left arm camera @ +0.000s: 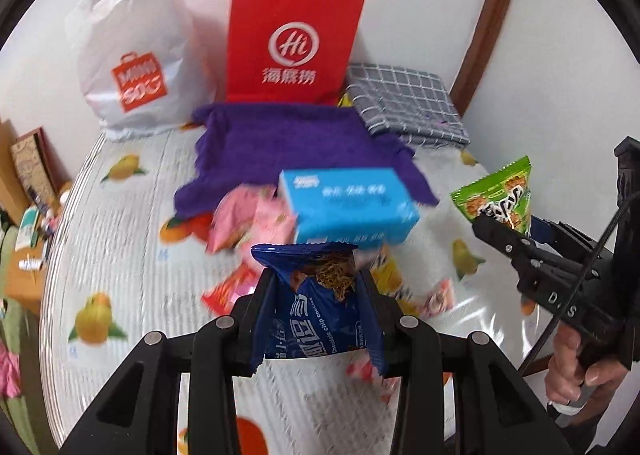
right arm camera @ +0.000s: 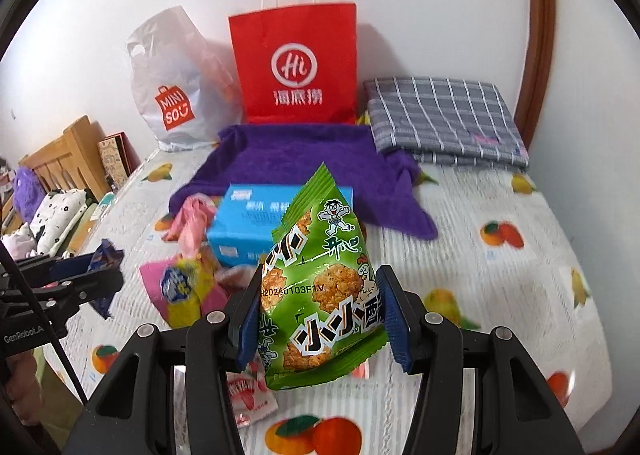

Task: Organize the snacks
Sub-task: 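Carry the blue packet and green bag over the purple towel with both grippers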

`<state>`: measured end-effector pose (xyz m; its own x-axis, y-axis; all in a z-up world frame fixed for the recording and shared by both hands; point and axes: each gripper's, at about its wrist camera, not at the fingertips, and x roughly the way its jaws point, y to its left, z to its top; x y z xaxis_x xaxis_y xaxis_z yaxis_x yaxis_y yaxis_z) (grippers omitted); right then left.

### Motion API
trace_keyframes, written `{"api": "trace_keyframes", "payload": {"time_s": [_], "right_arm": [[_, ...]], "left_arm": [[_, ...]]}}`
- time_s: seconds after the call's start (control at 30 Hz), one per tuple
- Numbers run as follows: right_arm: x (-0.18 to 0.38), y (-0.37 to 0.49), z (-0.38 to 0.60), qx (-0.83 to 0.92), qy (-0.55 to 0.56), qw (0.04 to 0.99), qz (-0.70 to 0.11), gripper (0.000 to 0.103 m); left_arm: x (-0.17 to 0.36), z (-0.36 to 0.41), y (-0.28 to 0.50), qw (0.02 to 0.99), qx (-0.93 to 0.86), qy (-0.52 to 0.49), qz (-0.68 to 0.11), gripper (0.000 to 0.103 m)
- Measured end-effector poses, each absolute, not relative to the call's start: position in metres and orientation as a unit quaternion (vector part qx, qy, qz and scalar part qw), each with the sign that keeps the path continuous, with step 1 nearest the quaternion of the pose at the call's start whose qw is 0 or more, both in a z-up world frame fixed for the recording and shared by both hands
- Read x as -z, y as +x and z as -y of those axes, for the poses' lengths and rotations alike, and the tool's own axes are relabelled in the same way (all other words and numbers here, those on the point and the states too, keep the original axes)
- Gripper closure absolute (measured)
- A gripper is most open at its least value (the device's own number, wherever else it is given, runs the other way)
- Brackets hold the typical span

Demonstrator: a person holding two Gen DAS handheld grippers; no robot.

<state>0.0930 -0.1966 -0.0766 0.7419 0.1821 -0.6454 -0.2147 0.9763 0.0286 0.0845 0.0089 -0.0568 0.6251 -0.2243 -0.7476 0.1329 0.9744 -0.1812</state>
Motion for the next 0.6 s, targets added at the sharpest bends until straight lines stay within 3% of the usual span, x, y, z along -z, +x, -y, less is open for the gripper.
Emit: {"api": "trace_keyframes", "payload": {"time_s": [0.6], "right_arm": [[0.034, 0.228, 0.174, -0.122, -0.02, 0.933, -0.338, 0.051]], "left_arm": [[0.02, -0.003, 0.227, 0.907, 0.117, -0.042, -0.403, 0.065]]}}
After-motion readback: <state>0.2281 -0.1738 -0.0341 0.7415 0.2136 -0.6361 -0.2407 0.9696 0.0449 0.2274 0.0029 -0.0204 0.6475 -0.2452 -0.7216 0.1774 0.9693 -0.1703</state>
